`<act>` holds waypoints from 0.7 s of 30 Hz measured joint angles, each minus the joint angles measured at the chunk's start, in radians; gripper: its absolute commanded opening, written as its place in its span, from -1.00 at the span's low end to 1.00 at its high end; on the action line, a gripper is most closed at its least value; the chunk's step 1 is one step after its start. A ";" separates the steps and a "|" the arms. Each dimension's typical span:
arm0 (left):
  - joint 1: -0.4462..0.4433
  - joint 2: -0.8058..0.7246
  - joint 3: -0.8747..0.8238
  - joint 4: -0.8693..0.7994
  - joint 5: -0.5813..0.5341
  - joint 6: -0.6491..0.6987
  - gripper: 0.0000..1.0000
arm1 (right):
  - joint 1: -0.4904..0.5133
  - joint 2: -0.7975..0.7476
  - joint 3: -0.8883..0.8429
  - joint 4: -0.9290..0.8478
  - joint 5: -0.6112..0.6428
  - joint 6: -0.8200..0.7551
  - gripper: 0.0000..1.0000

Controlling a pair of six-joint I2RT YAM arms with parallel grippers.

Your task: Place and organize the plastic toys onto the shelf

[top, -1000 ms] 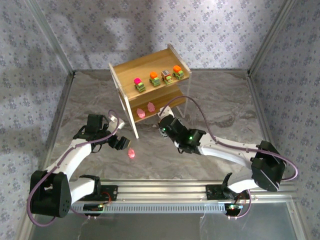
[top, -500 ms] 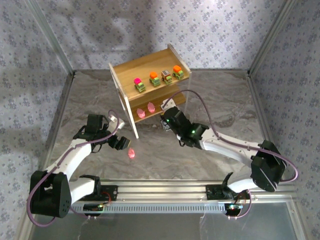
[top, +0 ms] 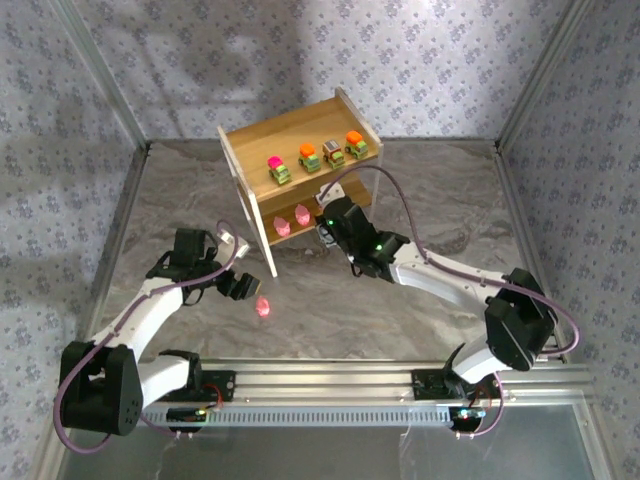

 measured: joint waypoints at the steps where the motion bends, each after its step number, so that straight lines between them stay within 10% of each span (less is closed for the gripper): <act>1: 0.000 0.000 0.000 0.000 0.000 0.000 0.92 | -0.002 0.005 0.008 -0.001 -0.004 0.000 -0.33; 21: 0.006 0.000 0.000 0.000 0.000 0.000 0.92 | -0.040 0.080 0.048 -0.007 -0.036 -0.002 -0.28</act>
